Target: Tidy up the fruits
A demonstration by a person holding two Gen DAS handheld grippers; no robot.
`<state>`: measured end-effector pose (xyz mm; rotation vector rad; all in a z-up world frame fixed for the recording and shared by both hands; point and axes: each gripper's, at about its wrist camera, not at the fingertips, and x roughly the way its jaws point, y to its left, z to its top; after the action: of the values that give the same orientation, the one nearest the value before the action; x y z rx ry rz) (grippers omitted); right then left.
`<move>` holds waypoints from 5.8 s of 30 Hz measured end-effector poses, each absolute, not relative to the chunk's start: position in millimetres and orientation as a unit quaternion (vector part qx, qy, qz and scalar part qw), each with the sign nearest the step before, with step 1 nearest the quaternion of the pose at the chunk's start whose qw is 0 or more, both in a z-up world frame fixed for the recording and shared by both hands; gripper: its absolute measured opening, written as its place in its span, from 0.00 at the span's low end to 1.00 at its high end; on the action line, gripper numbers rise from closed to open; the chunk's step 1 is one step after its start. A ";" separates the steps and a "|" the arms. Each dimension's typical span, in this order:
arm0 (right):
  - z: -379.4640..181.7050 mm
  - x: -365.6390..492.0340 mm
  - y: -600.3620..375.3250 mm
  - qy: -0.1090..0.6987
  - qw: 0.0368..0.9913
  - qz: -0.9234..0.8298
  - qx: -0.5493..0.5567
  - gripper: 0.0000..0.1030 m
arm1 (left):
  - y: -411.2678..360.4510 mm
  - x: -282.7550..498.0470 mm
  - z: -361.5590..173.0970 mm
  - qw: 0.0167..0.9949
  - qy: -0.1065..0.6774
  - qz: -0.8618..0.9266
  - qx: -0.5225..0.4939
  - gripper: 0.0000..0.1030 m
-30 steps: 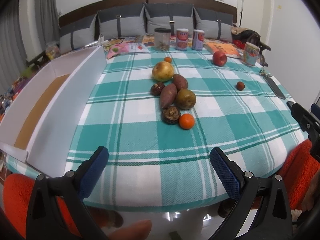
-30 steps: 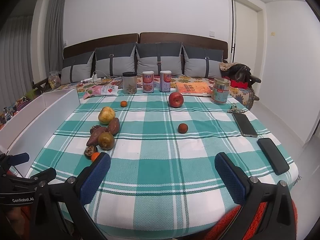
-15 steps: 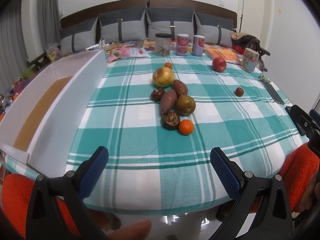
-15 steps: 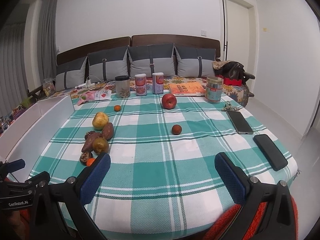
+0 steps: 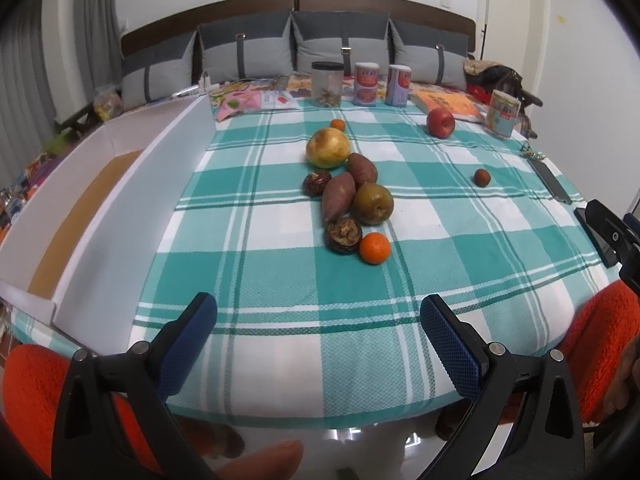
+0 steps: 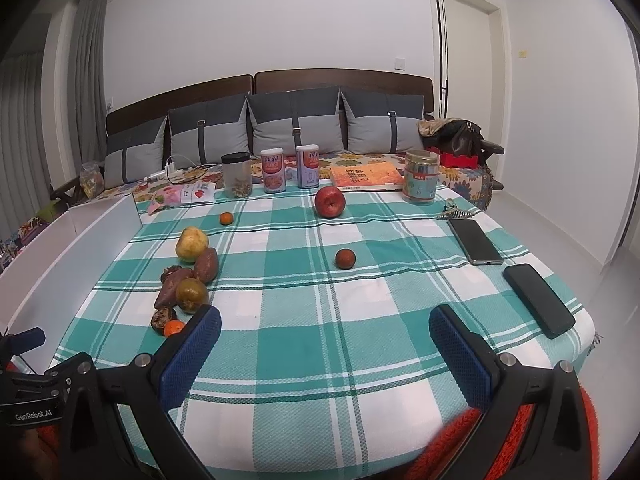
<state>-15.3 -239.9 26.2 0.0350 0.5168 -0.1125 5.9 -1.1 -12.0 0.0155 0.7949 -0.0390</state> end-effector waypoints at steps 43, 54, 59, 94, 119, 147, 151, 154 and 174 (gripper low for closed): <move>21.9 -11.4 -240.3 0.259 0.965 -0.050 0.007 1.00 | 4.5 9.1 -24.2 0.916 0.400 0.003 0.007 0.99; 13.9 -3.5 -242.4 0.272 0.961 -0.039 0.016 1.00 | 4.6 15.5 -31.8 0.911 0.412 -0.009 0.010 0.99; 7.1 1.8 -244.1 0.286 0.957 -0.034 0.025 1.00 | 10.5 42.6 -41.6 0.899 0.436 -0.022 -0.017 0.99; -10.8 17.6 -242.6 0.329 0.943 0.000 0.048 1.00 | 37.1 128.7 -102.8 0.851 0.523 -0.046 0.014 0.99; -16.5 19.2 -254.2 0.349 0.935 -0.011 0.065 1.00 | 33.3 133.0 -91.9 0.855 0.494 -0.161 -0.007 0.56; -81.6 301.8 -347.6 0.582 0.804 0.013 0.123 0.29 | 53.2 128.4 -85.7 0.871 0.472 -0.131 -0.030 0.42; -64.1 292.3 -337.8 0.575 0.811 0.026 0.104 0.29 | 55.2 126.3 -77.7 0.873 0.468 -0.130 -0.045 0.42; -45.1 281.0 -314.5 0.582 0.809 0.053 0.070 0.29 | 61.8 119.5 -54.0 0.874 0.460 -0.137 -0.069 0.42; 40.3 168.9 170.6 0.539 0.714 0.445 -0.025 0.30 | 306.5 77.6 7.2 0.857 0.476 0.120 -0.153 0.43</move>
<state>168.9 170.6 40.3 -0.0550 1.1946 0.9860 77.6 306.5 7.2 -0.3224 1.0009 0.2515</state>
